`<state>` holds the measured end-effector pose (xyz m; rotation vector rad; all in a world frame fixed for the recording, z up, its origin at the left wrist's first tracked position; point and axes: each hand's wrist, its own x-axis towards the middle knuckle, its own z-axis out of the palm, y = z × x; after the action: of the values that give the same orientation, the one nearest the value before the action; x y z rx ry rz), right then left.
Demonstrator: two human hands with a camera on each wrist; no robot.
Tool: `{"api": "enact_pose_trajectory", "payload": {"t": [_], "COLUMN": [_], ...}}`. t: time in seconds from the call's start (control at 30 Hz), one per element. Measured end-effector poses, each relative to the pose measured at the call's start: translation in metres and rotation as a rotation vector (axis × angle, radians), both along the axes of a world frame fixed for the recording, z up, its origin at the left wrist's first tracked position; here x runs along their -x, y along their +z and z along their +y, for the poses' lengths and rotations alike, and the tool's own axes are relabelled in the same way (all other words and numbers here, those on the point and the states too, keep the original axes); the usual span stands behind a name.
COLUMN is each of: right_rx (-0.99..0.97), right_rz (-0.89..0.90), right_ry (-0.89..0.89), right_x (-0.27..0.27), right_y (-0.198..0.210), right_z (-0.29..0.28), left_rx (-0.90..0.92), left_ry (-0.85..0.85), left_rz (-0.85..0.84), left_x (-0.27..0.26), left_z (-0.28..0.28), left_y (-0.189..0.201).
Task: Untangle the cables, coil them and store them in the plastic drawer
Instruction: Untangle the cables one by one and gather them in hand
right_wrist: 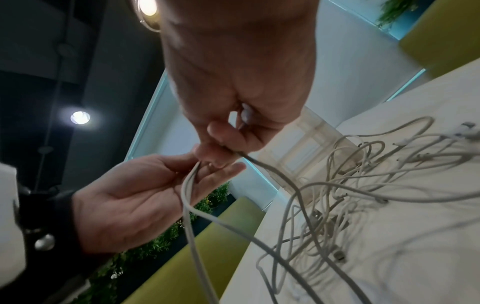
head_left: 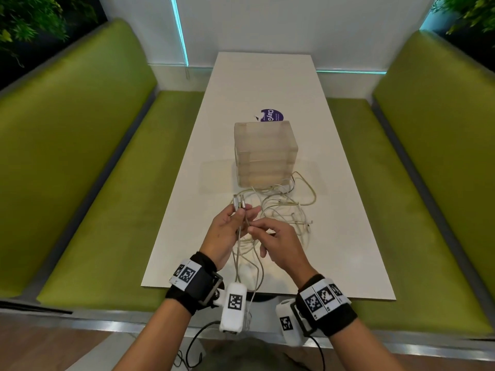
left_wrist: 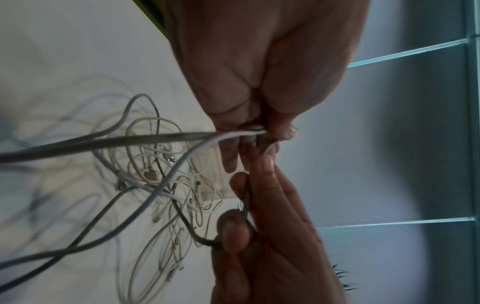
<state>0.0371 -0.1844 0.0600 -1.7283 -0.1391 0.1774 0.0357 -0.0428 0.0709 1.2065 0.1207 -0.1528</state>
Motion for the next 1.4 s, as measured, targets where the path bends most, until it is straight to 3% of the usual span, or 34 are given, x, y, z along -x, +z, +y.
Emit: {"api": "enact_pose_trajectory", "payload": {"t": [0.23,0.43,0.6,0.7,0.93,1.1,1.4], "right_rx": [-0.011,0.344,0.392,0.347,0.038,-0.035,-0.032], "right_rz": [-0.024,0.0,0.022,-0.032,-0.053,-0.073,-0.043], "right_ry": [0.088,0.412,0.355,0.298,0.202,0.169,0.221], "right_x": [0.0,-0.011,-0.025,-0.031,-0.03,-0.028,-0.025], "right_y": [0.005,-0.012,-0.042,-0.042,-0.014,0.001,0.004], "right_z": [0.004,-0.004,-0.032,-0.036,-0.009,0.009,0.009], "left_rx": [-0.024,0.086,0.187,0.092,-0.379,-0.444,-0.501], "left_ry": [0.005,0.142,0.301,0.301,0.139,0.006,0.053], "left_rz": [-0.005,-0.048,-0.109,-0.123,-0.057,-0.068,-0.18], "left_x": [0.0,0.0,-0.001,0.001,0.008,0.012,0.007], "left_z": [0.002,0.012,0.049,0.064,0.044,0.012,0.012], "left_y": [0.001,0.02,0.041,0.036,0.012,0.02,0.025]}}
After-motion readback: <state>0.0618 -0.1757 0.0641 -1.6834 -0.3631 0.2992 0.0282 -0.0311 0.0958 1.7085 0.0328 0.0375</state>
